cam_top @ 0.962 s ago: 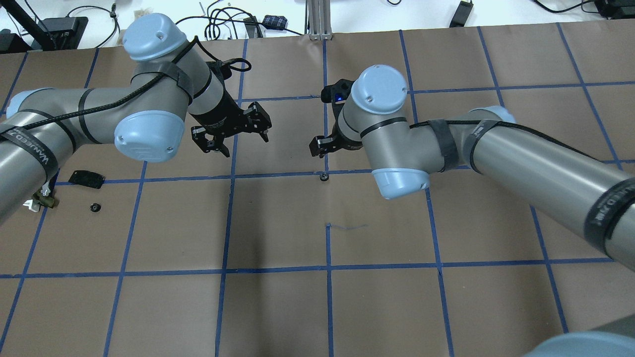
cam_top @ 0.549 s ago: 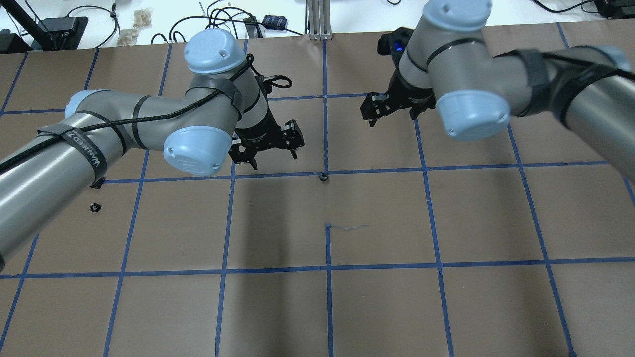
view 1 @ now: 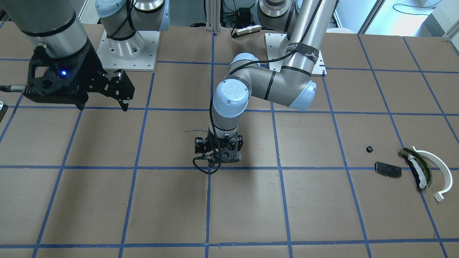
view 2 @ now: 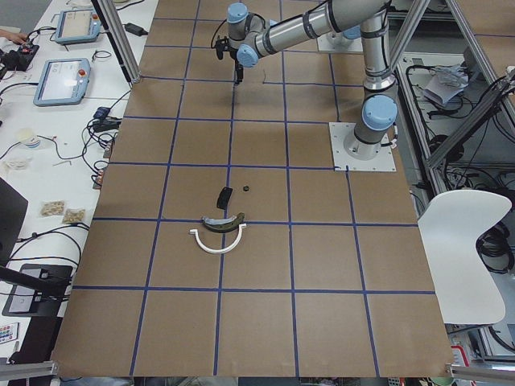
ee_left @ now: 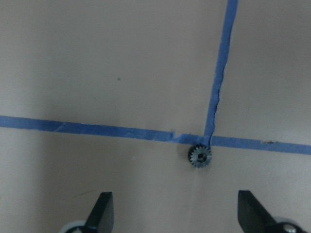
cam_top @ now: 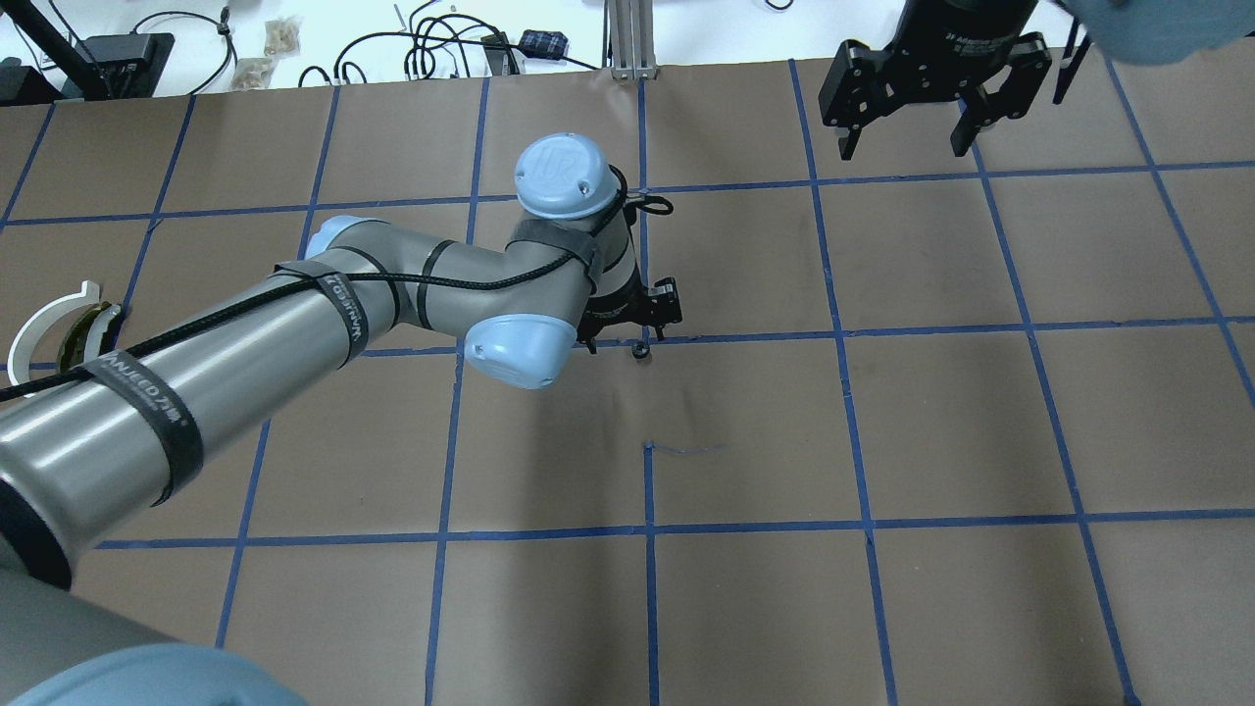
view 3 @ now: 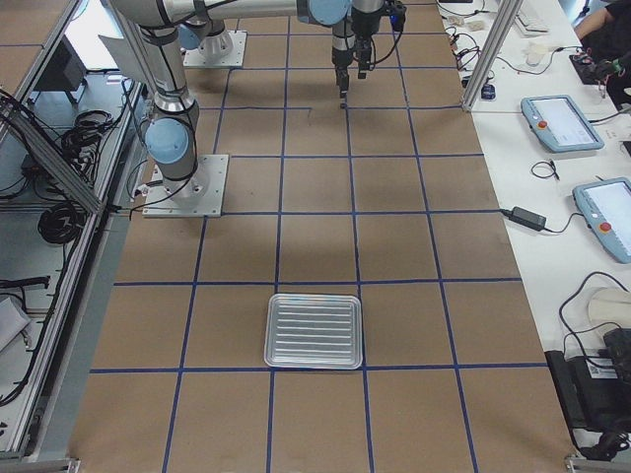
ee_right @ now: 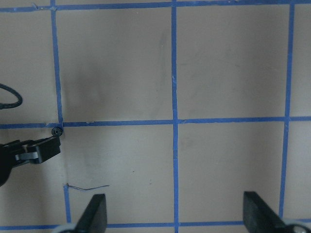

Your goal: Place bearing gear from tray to pile

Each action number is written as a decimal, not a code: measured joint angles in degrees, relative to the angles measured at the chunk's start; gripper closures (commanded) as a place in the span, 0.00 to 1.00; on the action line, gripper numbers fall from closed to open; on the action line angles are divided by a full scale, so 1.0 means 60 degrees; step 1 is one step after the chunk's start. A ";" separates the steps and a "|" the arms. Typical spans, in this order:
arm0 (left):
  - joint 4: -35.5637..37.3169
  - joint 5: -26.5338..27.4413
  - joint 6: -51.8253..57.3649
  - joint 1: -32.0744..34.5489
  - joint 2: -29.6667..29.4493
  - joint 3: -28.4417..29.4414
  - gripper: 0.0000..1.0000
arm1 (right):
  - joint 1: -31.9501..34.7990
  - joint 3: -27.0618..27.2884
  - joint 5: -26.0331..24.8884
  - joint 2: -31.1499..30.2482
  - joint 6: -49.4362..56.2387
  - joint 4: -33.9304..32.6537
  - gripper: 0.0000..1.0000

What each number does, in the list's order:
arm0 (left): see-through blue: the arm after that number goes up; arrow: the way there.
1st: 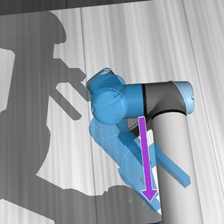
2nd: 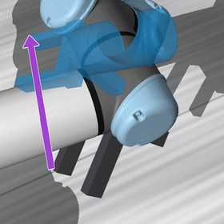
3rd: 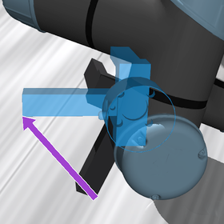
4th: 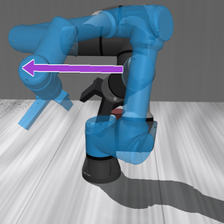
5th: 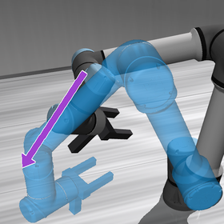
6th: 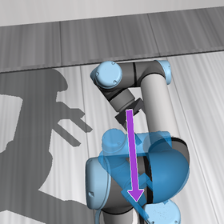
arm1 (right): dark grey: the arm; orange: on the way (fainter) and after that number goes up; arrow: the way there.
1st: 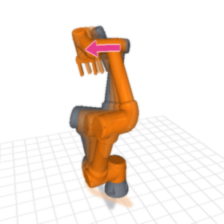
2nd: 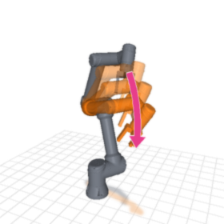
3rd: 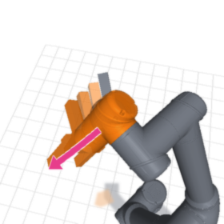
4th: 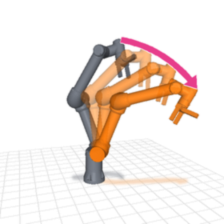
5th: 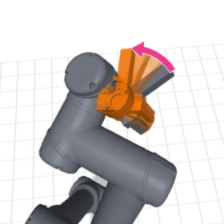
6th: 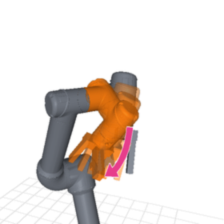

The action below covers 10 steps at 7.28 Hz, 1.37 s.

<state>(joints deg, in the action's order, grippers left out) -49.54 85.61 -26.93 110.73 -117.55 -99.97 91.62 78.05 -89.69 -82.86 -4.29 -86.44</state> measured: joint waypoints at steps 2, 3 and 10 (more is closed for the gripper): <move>0.0179 0.0304 -0.0042 0.0278 -0.0381 0.0045 0.13 | -0.0006 -0.0137 -0.0163 -0.0146 -0.0274 0.0362 0.00; 0.0198 0.0397 -0.0040 0.0310 -0.0488 0.0094 0.22 | -0.0006 -0.0128 -0.0188 -0.0153 -0.0204 0.0197 0.00; 0.0228 0.0817 -0.0011 0.0325 -0.0848 0.0426 0.65 | -0.0006 0.1782 -0.0155 -0.1079 0.0359 -0.1845 0.00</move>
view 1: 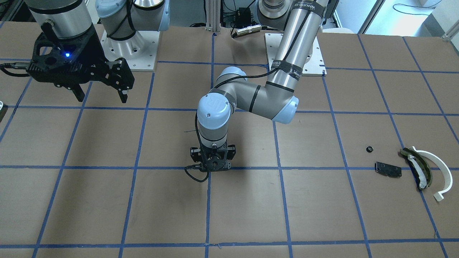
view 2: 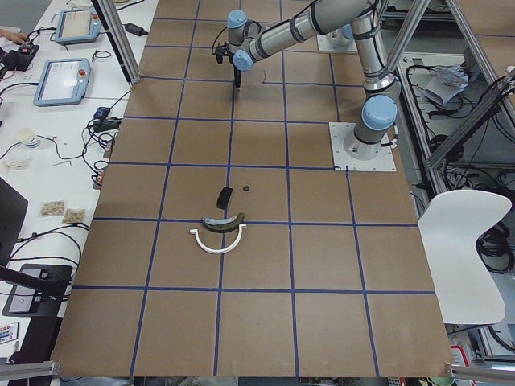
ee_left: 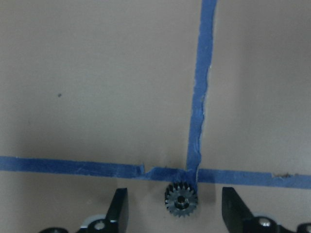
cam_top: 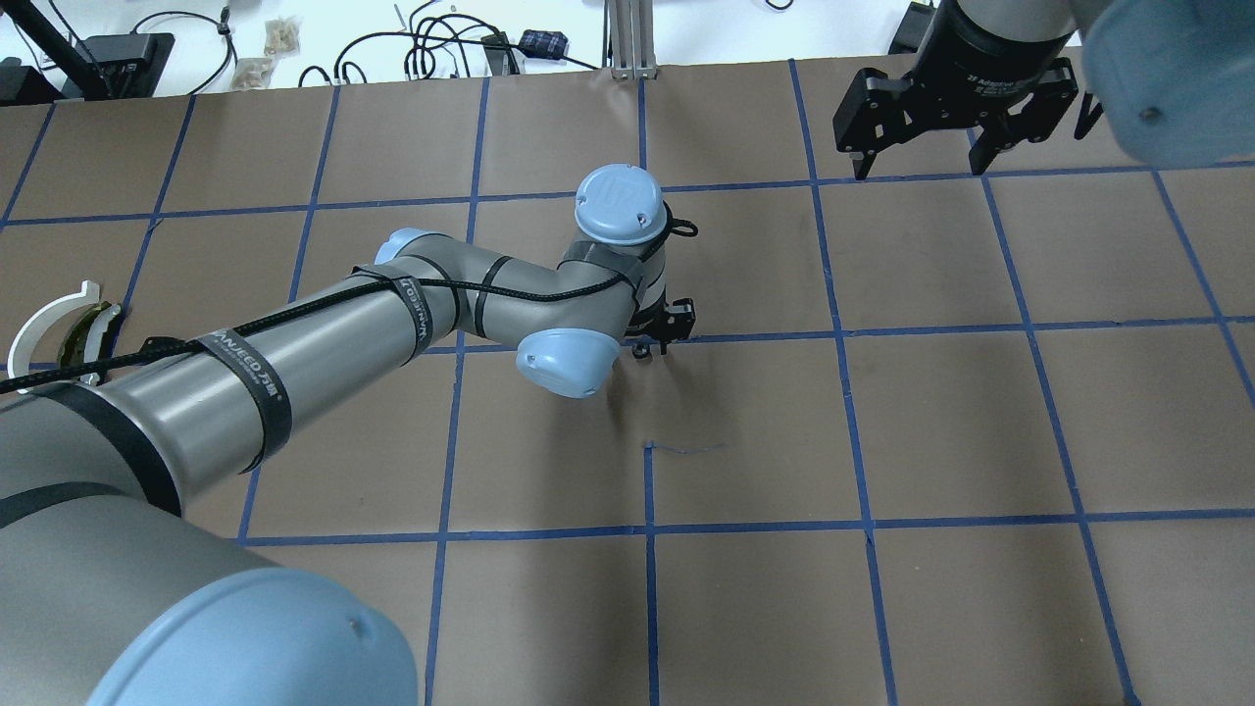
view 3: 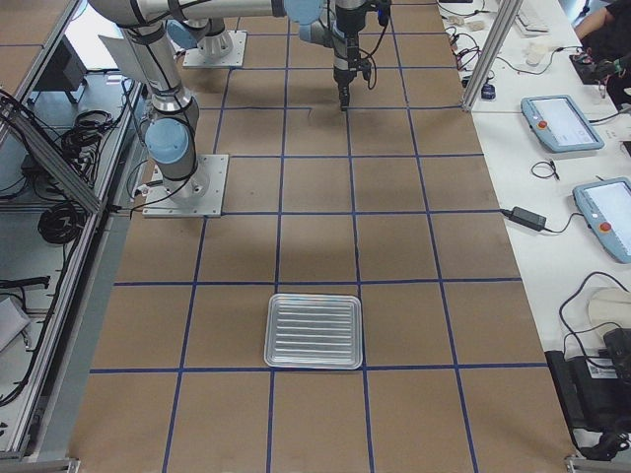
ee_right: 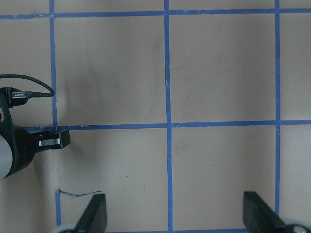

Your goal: Place bearing gear from tray to pile

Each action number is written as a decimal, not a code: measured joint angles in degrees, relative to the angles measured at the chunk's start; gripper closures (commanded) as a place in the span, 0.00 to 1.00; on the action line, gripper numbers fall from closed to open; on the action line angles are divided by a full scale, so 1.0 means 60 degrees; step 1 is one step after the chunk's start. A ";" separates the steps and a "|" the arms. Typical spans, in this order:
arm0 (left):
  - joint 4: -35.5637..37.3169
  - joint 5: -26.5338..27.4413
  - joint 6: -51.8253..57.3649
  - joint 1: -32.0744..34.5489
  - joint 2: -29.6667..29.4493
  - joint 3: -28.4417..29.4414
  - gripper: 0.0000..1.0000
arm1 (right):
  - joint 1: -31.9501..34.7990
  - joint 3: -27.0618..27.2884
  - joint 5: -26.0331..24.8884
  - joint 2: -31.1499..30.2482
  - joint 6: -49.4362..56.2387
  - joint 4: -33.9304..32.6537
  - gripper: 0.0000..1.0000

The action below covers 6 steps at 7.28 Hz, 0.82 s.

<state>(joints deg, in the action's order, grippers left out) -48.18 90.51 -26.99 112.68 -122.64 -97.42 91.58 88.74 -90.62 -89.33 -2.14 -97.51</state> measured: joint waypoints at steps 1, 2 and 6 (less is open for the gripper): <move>0.0001 -0.0035 -0.0013 0.0000 0.0015 -0.0002 0.66 | 0.0000 0.0116 0.0012 -0.0053 0.0003 -0.0131 0.00; 0.0002 -0.0074 -0.0066 0.0000 0.0011 -0.0025 0.71 | 0.0000 0.0151 0.0019 -0.0072 0.0004 -0.0161 0.00; -0.0269 -0.0048 -0.0015 -0.0144 0.0305 0.0106 0.92 | 0.0000 0.0161 0.0077 -0.0140 -0.0008 0.0113 0.00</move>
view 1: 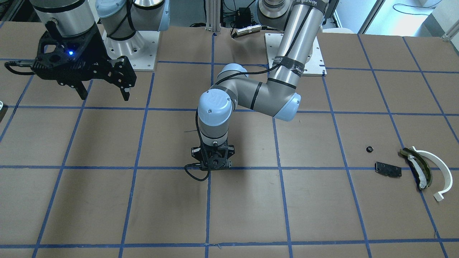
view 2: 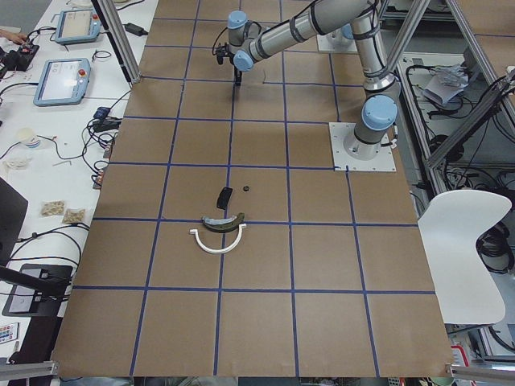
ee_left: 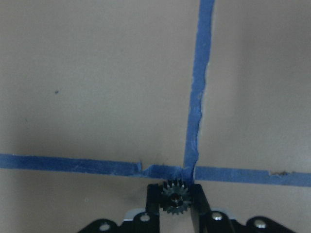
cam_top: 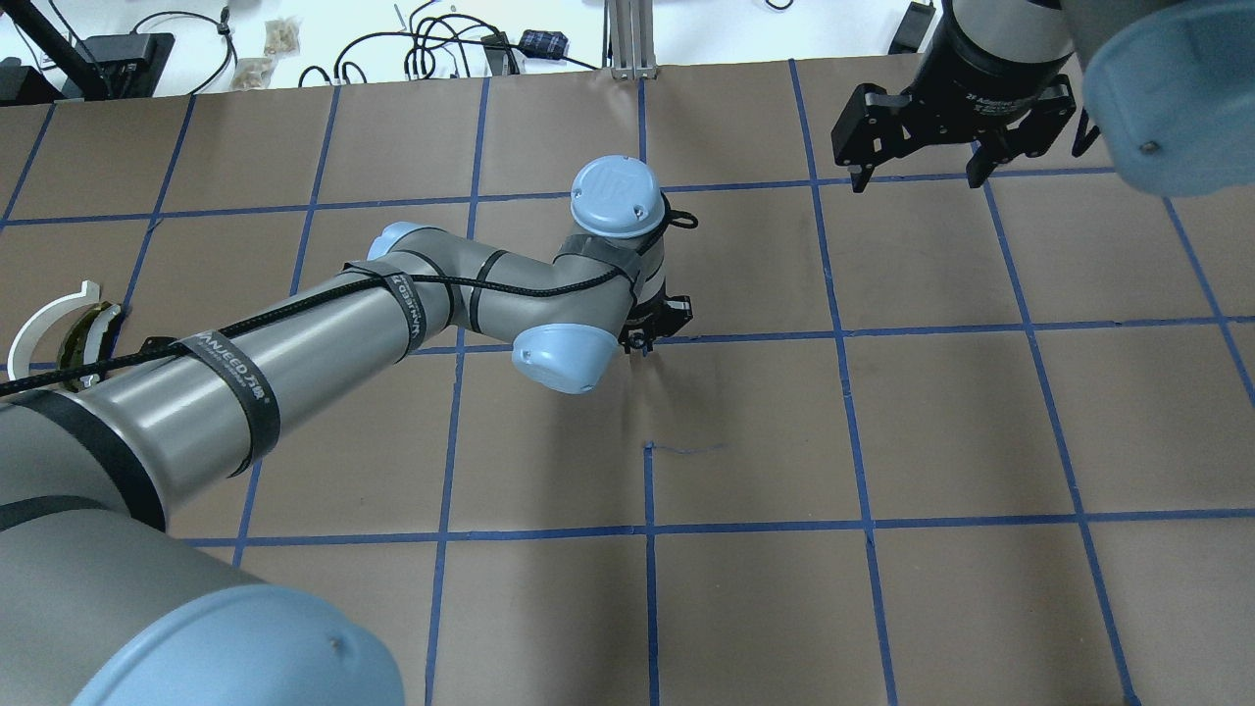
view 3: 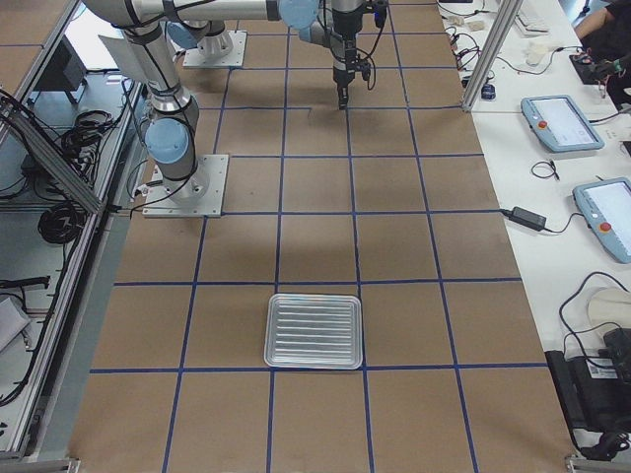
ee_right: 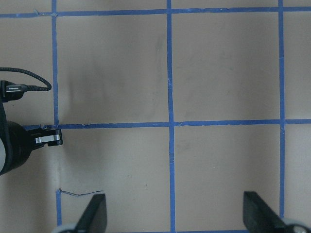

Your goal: Place bearing gear from tray to pile

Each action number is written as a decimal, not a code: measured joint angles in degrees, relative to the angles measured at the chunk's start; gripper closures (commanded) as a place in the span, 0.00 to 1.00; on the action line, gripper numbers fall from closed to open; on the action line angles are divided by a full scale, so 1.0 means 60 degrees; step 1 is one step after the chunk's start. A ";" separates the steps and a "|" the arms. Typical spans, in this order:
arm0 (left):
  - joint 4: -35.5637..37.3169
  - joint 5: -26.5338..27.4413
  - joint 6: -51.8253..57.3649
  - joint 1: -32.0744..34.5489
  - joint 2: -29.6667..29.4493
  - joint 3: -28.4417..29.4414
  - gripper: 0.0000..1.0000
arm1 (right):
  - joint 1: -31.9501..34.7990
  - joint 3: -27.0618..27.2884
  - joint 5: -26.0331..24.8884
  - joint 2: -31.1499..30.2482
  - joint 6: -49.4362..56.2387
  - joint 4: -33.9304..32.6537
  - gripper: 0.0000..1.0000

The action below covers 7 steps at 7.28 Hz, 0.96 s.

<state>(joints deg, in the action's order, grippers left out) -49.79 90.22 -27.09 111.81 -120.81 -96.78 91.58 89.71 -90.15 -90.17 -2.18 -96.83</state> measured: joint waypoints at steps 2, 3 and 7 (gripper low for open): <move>-0.1198 -0.0002 0.0671 -0.0964 0.0684 0.0097 0.92 | 0.0000 0.0002 0.0012 -0.0033 0.0007 0.0086 0.00; -0.1704 -0.0013 0.1511 -0.1978 0.1135 -0.0076 0.92 | 0.0000 0.0008 0.0013 -0.0045 0.0011 0.0098 0.00; -0.1888 0.0022 0.7934 -0.7499 0.2706 -0.2077 0.92 | 0.0000 0.0047 0.0011 -0.0068 0.0030 0.0081 0.00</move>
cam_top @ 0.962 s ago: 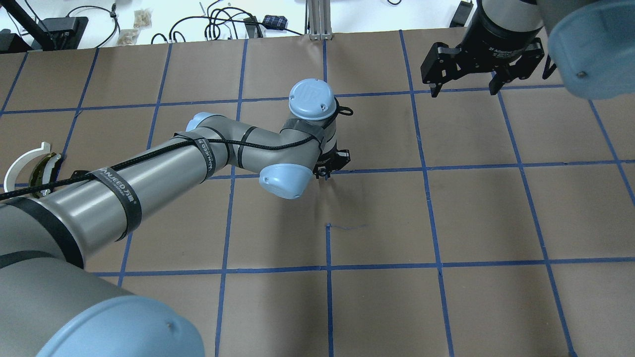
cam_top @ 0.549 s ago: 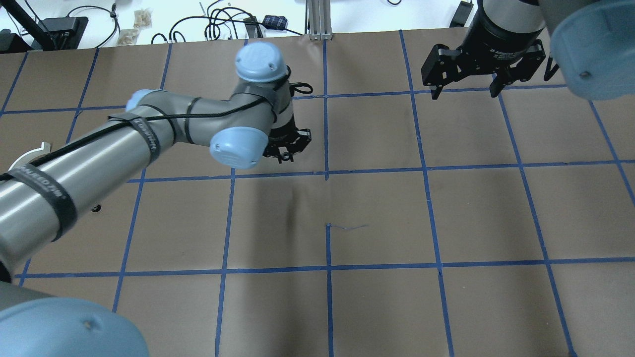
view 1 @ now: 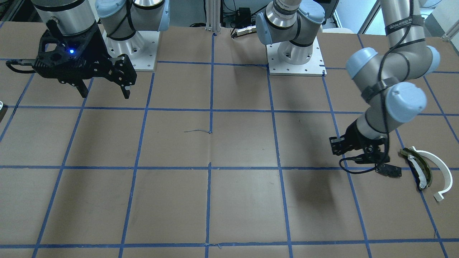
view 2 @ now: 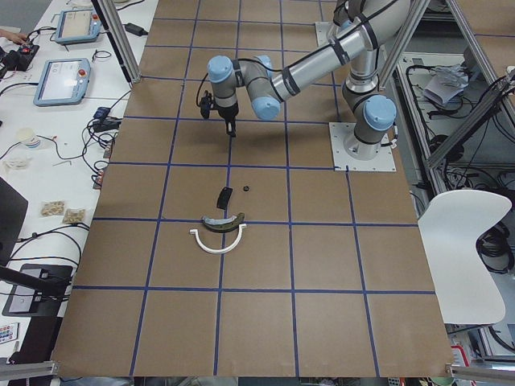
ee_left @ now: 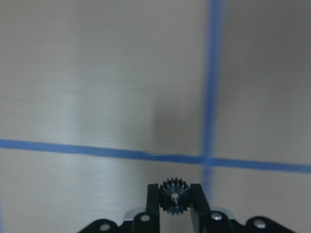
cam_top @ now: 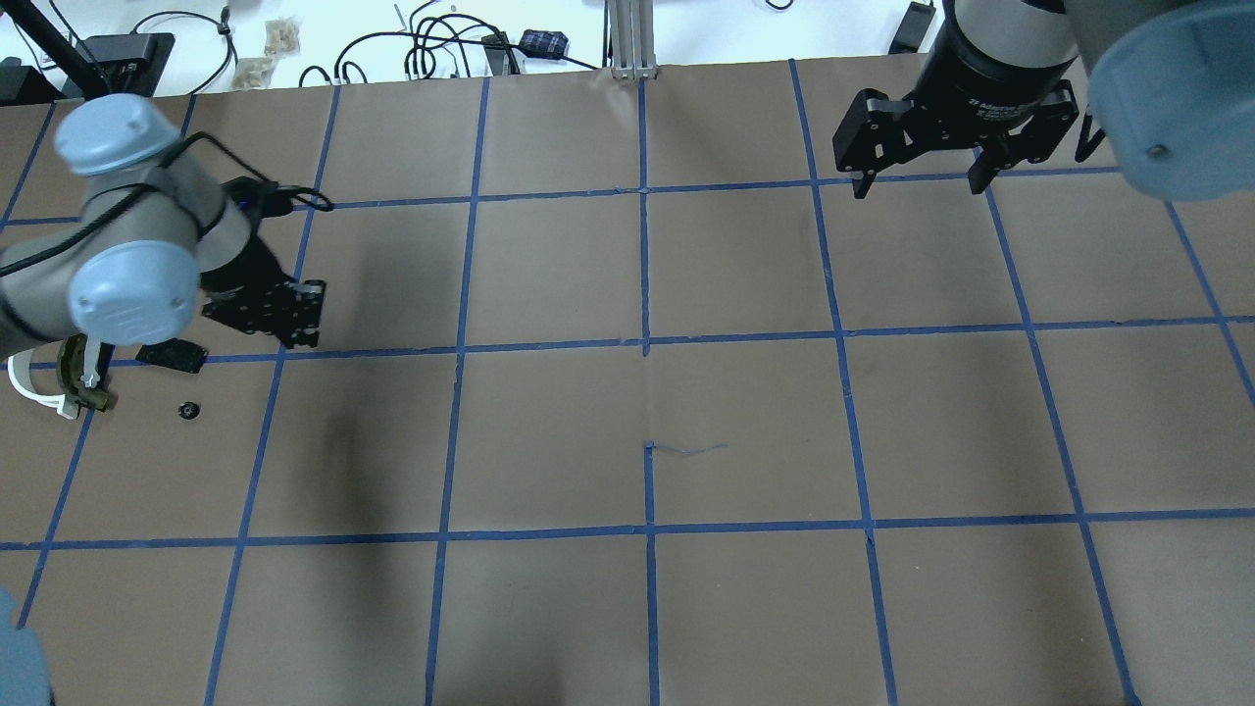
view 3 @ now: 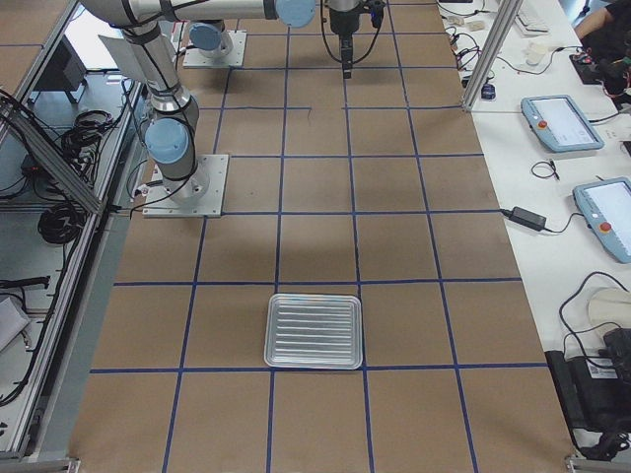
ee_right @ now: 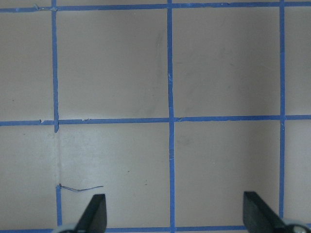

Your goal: Place bearing gear from tray to pile

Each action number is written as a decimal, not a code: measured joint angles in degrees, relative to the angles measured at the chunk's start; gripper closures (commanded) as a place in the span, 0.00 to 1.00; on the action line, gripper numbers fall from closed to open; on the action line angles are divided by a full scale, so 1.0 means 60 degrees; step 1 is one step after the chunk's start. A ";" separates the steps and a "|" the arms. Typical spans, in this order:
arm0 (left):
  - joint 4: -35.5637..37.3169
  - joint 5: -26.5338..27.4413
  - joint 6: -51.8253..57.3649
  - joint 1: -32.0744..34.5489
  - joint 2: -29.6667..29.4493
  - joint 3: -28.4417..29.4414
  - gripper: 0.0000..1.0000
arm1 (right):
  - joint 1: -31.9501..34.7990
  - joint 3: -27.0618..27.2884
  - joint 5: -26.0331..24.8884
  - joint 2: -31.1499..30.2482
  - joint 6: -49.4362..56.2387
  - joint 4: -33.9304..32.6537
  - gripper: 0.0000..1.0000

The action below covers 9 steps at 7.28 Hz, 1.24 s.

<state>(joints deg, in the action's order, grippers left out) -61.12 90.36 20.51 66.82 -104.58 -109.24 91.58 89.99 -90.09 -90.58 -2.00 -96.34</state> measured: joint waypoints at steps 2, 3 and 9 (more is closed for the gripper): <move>0.0718 0.0028 0.1531 -0.1448 -0.0495 -0.0215 0.92 | 0.0000 0.0019 -0.0017 0.0012 0.0007 -0.0073 0.00; 0.0999 0.0039 0.1715 -0.1645 -0.0749 -0.0233 0.92 | 0.0000 0.0025 -0.0043 0.0014 0.0002 -0.0095 0.00; 0.1746 0.0076 0.1535 -0.1735 -0.0966 -0.0820 0.91 | 0.0000 0.0012 -0.0026 0.0009 -0.0040 -0.0122 0.00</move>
<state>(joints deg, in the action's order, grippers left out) -50.64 90.81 29.72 56.41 -110.37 -114.16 91.58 90.07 -90.24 -90.53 -2.24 -97.08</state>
